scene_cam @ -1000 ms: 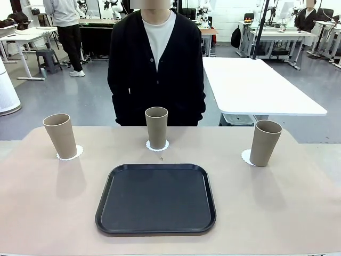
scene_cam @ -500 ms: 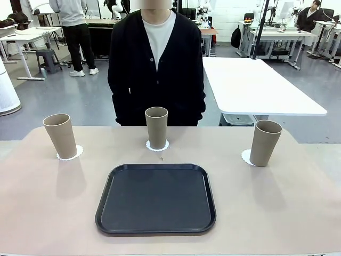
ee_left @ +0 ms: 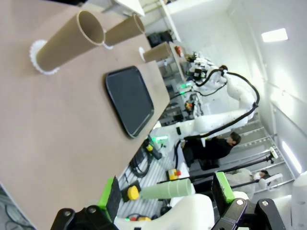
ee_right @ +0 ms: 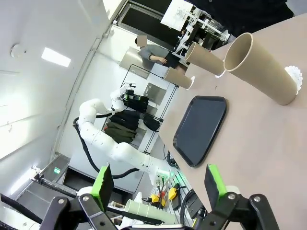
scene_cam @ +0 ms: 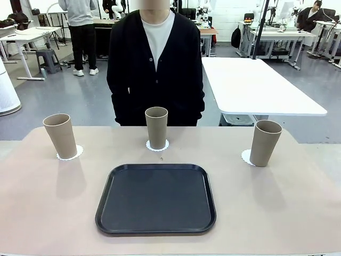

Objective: Place coasters on the table and set cups on them.
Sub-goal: Take one Reusable plastic cup from the Flat Tray and place it on a coaster set by the human.

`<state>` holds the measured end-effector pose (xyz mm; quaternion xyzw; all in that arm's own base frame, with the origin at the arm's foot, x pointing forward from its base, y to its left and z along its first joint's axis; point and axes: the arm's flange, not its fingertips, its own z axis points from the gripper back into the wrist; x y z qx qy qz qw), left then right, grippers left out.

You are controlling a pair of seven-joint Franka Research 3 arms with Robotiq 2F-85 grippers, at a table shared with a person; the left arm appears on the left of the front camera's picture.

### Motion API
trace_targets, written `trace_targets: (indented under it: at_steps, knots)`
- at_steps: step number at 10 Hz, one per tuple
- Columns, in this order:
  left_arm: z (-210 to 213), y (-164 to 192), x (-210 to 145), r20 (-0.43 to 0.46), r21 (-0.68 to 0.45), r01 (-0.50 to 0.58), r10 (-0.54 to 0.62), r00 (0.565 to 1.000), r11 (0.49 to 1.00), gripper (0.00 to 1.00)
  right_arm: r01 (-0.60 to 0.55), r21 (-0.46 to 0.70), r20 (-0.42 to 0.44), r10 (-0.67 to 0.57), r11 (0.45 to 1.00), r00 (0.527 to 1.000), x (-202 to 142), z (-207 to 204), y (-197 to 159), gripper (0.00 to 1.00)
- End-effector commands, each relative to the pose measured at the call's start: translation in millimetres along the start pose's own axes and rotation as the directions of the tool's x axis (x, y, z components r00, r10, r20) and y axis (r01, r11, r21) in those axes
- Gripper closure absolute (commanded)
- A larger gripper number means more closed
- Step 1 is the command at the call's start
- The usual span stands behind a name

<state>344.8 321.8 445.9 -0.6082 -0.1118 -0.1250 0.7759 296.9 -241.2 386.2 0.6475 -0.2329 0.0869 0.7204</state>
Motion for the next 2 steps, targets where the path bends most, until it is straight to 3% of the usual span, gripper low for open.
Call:
trace_targets:
  at_steps: [1, 2]
  knots:
    - [0.8, -1.7, 0.0, 0.005, 0.004, 0.001, -0.001, 1.0, 1.0, 0.0, 0.017, -0.005, 0.018, -0.017, 1.0, 1.0, 1.9, -1.8, -1.8, 0.0]
    - [0.8, -1.7, 0.0, 0.005, 0.004, 0.001, -0.001, 1.0, 1.0, 0.0, 0.017, -0.005, 0.018, -0.017, 1.0, 1.0, 1.9, -1.8, -1.8, 0.0]
